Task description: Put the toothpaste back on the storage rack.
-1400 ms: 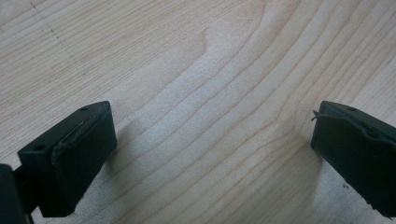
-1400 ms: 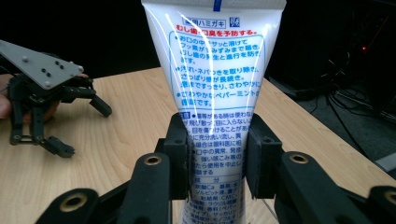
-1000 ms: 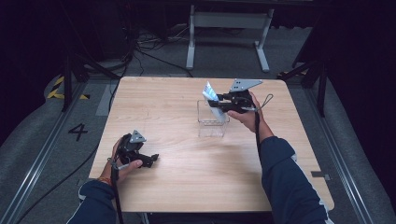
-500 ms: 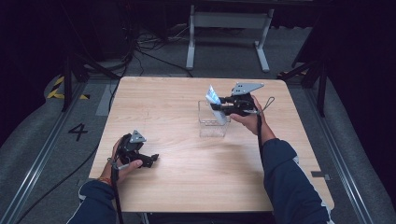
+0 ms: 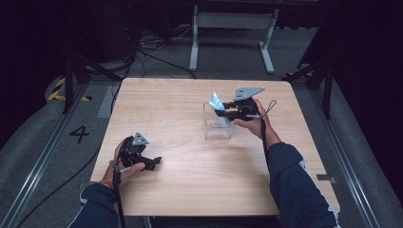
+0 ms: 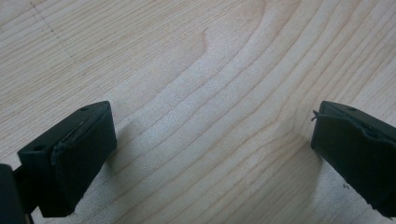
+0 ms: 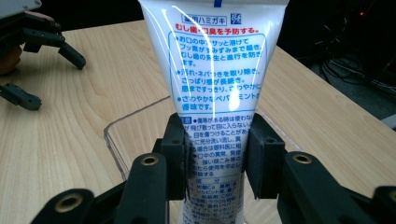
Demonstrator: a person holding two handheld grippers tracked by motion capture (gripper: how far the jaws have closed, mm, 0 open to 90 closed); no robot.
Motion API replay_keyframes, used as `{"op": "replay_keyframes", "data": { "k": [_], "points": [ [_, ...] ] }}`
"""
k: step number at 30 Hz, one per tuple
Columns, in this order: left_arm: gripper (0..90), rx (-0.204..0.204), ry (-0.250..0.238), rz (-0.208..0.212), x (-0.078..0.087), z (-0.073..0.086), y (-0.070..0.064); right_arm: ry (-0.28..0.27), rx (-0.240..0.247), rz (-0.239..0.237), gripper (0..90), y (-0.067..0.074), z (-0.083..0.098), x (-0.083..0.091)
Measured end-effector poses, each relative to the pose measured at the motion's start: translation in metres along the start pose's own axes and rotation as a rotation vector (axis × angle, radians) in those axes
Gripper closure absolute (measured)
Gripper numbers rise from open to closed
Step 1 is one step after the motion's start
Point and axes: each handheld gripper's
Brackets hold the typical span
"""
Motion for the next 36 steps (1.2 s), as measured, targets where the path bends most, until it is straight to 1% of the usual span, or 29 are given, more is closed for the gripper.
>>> {"op": "replay_keyframes", "data": {
  "k": [9, 11, 16, 22, 24, 25, 26, 28, 33, 36],
  "points": [
    [0.5, -0.003, -0.001, -0.001, 0.0, 0.0, 0.0, 0.05, 0.017, 0.003, 64.7, 0.003, 0.004, -0.005],
    [0.5, -0.003, -0.001, -0.001, 0.0, 0.0, 0.0, 0.068, 0.032, 0.013, 64.6, 0.004, 0.005, -0.006],
    [0.5, -0.003, -0.001, -0.001, 0.0, 0.0, 0.0, 0.077, 0.033, 0.021, 64.4, 0.005, 0.007, -0.006],
    [0.6, 0.0, 0.0, 0.0, 0.0, 0.0, 0.0, 0.118, 0.054, 0.028, 63.7, 0.007, 0.008, -0.008],
    [0.5, -0.002, -0.001, -0.001, 0.0, 0.0, 0.0, 0.141, 0.062, 0.03, 63.1, 0.008, 0.009, -0.009],
    [0.6, -0.002, -0.001, -0.001, 0.0, 0.0, 0.0, 0.141, 0.062, 0.03, 63.1, 0.008, 0.009, -0.009],
    [0.6, -0.003, -0.001, -0.001, 0.0, 0.0, 0.0, 0.154, 0.063, 0.031, 62.2, 0.008, 0.01, -0.01],
    [0.5, -0.002, -0.001, -0.001, 0.0, 0.0, 0.0, 0.148, 0.05, 0.026, 61.4, 0.007, 0.011, -0.01],
    [0.5, -0.003, -0.001, -0.001, 0.0, 0.0, 0.0, 0.155, 0.033, 0.023, 60.7, 0.005, 0.011, -0.008],
    [0.5, -0.003, -0.001, -0.001, 0.0, 0.0, 0.0, 0.154, 0.022, 0.025, 57.6, 0.005, 0.011, -0.008]
  ]
}}
Point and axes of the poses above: each handheld gripper's, and its own axes: x roughly backward along the jaws, z roughly out of its underside, y roughly to its left, and after that the axes turned 14 degrees about z, right-handed
